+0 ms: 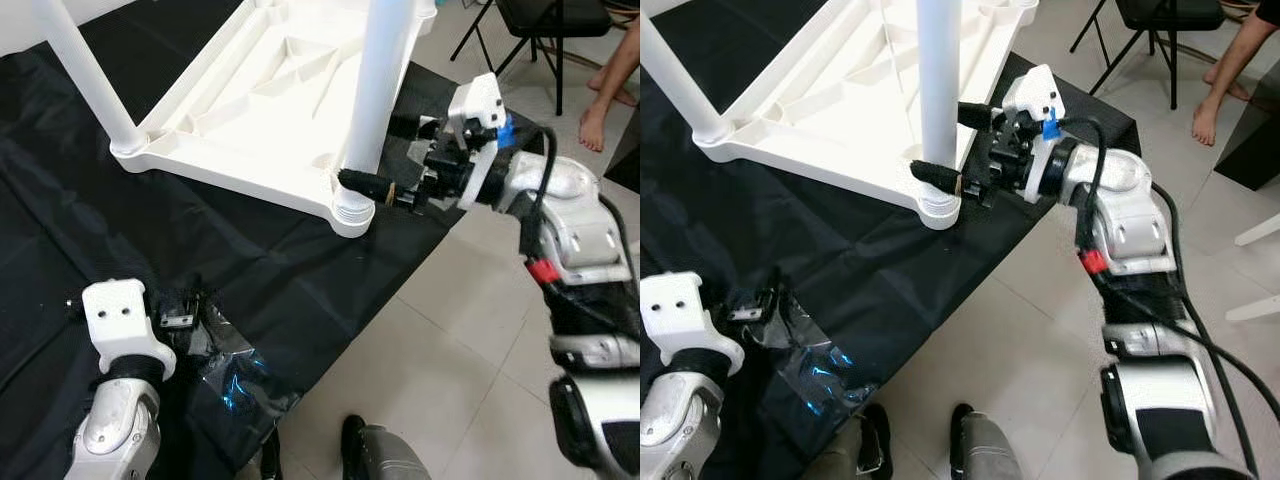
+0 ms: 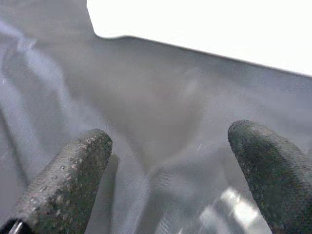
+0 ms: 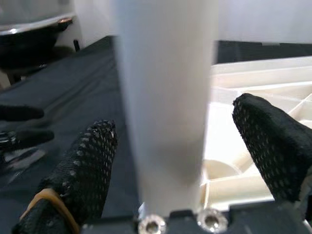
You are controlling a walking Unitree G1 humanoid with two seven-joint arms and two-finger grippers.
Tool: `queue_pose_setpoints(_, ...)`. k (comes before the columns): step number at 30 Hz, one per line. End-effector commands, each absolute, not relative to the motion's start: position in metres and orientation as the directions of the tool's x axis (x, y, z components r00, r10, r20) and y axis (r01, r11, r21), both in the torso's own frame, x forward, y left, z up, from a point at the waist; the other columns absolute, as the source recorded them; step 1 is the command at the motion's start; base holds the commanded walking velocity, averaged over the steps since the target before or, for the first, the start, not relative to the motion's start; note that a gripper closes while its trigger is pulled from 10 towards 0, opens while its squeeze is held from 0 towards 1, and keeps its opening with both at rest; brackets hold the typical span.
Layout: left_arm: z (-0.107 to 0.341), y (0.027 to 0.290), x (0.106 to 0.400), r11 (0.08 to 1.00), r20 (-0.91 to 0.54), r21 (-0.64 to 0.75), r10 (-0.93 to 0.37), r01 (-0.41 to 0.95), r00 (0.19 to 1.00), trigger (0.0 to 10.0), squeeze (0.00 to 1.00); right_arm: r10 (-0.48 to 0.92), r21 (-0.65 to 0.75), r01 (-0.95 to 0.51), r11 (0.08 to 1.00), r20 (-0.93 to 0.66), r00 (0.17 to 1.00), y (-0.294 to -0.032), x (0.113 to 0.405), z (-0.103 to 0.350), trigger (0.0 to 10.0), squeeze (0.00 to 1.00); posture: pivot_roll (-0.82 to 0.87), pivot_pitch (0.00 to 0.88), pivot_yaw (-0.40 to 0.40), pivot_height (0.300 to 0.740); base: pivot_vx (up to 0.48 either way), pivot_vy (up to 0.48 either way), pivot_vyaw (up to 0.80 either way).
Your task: Building children table
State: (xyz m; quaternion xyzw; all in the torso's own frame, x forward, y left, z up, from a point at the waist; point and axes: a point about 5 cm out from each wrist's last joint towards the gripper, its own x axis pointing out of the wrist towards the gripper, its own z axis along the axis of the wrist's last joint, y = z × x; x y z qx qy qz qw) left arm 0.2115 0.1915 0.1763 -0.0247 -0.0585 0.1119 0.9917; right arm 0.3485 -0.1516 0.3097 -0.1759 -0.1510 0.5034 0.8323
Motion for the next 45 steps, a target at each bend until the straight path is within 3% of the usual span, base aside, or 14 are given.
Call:
queue_pose_setpoints(1,0.170,0.192,0.209,0.972,0.082,-0.048,0.231,-0.228,0.969,10.0,0.00,0.904,-0.442,-0.796,0.413,0.091,0.419,-0.152,0.350,0.310,3.0,0.00,0.02,0.301,-0.066,0.740,0.000,0.000,0.00)
queue_pose_setpoints(2,0.170,0.192,0.209,0.972,0.082,-0.048,0.231,-0.228,0.969,10.0,0.00,0.904,-0.442,-0.796,0.413,0.091,0.419,-0.152,0.350,0.310,3.0,0.00,0.02,0.301,-0.066,0.740,0.000,0.000,0.00)
queue_pose_setpoints(3,0.169,0.192,0.209,0.972,0.082,-0.047,0.233,-0.229,0.969,10.0,0.00,0.908,-0.442,-0.800,0.405,0.089,0.410,-0.152,0.352,0.311,0.0,0.00,0.02,0.301,-0.066,0.740,0.000,0.000,0.00)
queue_pose_setpoints(19,0.166,0.192,0.211,0.971,0.081,-0.032,0.239,-0.238,0.968,10.0,0.00,0.902,-0.421,-0.802,0.424,0.119,0.415,-0.147,0.353,0.301,0.0,0.00,0.03,0.303,-0.064,0.740,0.000,0.000,0.00)
queue_pose_setpoints(21,0.164,0.192,0.212,0.971,0.077,-0.031,0.241,-0.239,0.968,10.0,0.00,0.852,-0.408,-0.753,0.516,0.155,0.500,-0.145,0.352,0.293,0.0,0.00,0.03,0.297,-0.065,0.740,0.000,0.000,0.00)
queue_pose_setpoints(22,0.164,0.192,0.212,0.970,0.076,-0.030,0.242,-0.240,0.967,10.0,0.00,0.741,-0.397,-0.637,0.661,0.210,0.638,-0.147,0.355,0.290,0.0,0.00,0.02,0.296,-0.069,0.740,0.000,0.000,0.00)
queue_pose_setpoints(25,0.164,0.192,0.212,0.970,0.076,-0.030,0.242,-0.240,0.967,10.0,0.00,0.741,-0.397,-0.637,0.661,0.210,0.638,-0.147,0.355,0.290,0.0,0.00,0.02,0.296,-0.069,0.740,0.000,0.000,0.00)
queue_pose_setpoints(26,0.164,0.192,0.212,0.970,0.075,-0.030,0.242,-0.240,0.967,10.0,0.00,0.644,-0.384,-0.536,0.751,0.251,0.723,-0.149,0.357,0.289,0.0,0.00,0.02,0.296,-0.069,0.740,0.000,0.000,0.00)
queue_pose_setpoints(27,0.163,0.192,0.213,0.970,0.075,-0.031,0.244,-0.242,0.967,10.0,0.00,0.435,-0.316,-0.349,0.882,0.263,0.861,-0.148,0.346,0.259,0.0,0.00,0.02,0.283,-0.088,0.740,0.000,0.000,0.00)
queue_pose_setpoints(29,0.163,0.192,0.213,0.970,0.075,-0.031,0.244,-0.242,0.967,10.0,0.00,0.435,-0.316,-0.349,0.882,0.263,0.861,-0.148,0.346,0.259,0.0,0.00,0.02,0.283,-0.088,0.740,0.000,0.000,0.00)
queue_pose_setpoints(31,0.162,0.193,0.216,0.970,0.074,-0.030,0.243,-0.242,0.967,10.0,0.00,0.181,-0.186,-0.143,0.972,0.203,0.962,-0.139,0.322,0.218,0.0,0.00,0.00,0.275,-0.066,0.740,0.000,0.000,0.00)
queue_pose_setpoints(39,0.158,0.192,0.222,0.972,0.069,-0.037,0.233,-0.231,0.970,10.0,0.00,0.177,-0.139,-0.154,0.978,0.175,0.969,-0.124,0.317,0.208,0.0,0.00,-0.01,0.250,-0.069,0.740,0.000,0.000,0.00)
queue_pose_setpoints(40,0.157,0.192,0.222,0.972,0.067,-0.037,0.233,-0.231,0.970,10.0,0.00,0.196,-0.138,-0.174,0.975,0.168,0.966,-0.122,0.317,0.207,10.0,0.00,-0.01,0.246,-0.069,0.740,0.000,0.000,0.00)
queue_pose_setpoints(45,0.154,0.191,0.223,0.972,0.057,-0.029,0.234,-0.232,0.971,10.0,0.00,0.260,-0.121,-0.243,0.963,0.163,0.952,-0.113,0.312,0.204,10.0,0.00,-0.01,0.228,-0.067,0.740,0.000,0.000,0.00)
